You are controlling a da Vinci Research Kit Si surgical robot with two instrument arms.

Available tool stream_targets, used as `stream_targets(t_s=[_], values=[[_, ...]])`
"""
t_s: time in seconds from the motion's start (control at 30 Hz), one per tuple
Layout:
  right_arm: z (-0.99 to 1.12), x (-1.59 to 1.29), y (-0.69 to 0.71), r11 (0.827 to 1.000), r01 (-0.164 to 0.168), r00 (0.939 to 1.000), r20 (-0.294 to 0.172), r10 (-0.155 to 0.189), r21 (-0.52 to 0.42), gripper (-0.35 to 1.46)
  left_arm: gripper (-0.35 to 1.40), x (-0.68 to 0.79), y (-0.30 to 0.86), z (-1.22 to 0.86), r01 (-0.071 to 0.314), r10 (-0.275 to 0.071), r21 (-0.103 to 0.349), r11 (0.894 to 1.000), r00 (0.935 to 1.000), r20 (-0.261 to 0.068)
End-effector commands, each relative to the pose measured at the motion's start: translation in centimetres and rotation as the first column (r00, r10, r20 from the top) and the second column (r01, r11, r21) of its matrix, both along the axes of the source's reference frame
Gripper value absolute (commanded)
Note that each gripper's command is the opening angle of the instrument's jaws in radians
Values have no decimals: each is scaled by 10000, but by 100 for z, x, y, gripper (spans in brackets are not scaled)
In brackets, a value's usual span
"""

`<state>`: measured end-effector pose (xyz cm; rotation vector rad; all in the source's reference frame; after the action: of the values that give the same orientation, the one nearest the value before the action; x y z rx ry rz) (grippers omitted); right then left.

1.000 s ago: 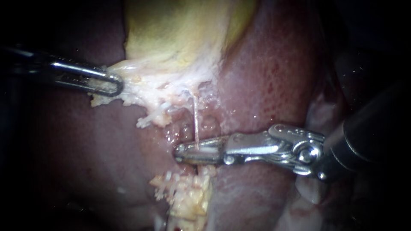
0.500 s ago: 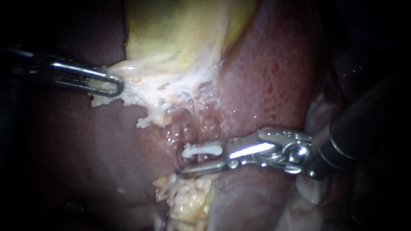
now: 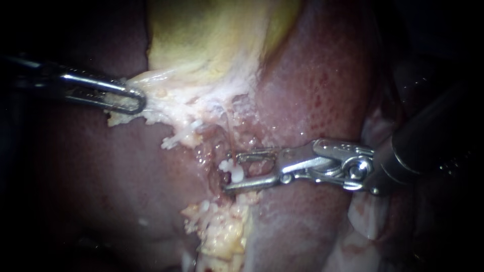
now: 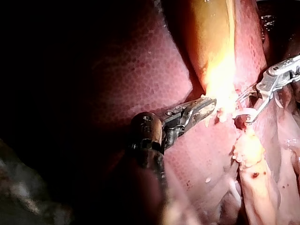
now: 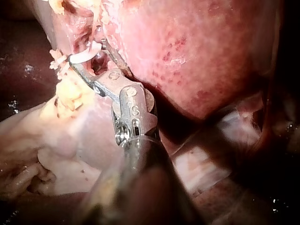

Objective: Going back first clip right tube

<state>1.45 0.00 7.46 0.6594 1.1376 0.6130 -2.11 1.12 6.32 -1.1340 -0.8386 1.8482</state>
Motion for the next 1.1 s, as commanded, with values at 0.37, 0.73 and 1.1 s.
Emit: stream_targets(t_s=[0.37,0.73,1.1], values=[[-14,-17,-1,9977,264,9995,-154,-274,-623,50,-35,1,0,-1,0,0,0,10000,10000,0],[-50,-73,10,9715,630,9976,-132,-677,-2283,50,-35,3,-1,-1,-9,9,0,10000,10000,5],[-84,-128,28,9212,861,9952,-109,-975,-3794,50,-35,3,-1,-1,-11,11,-1,10000,10000,6]])
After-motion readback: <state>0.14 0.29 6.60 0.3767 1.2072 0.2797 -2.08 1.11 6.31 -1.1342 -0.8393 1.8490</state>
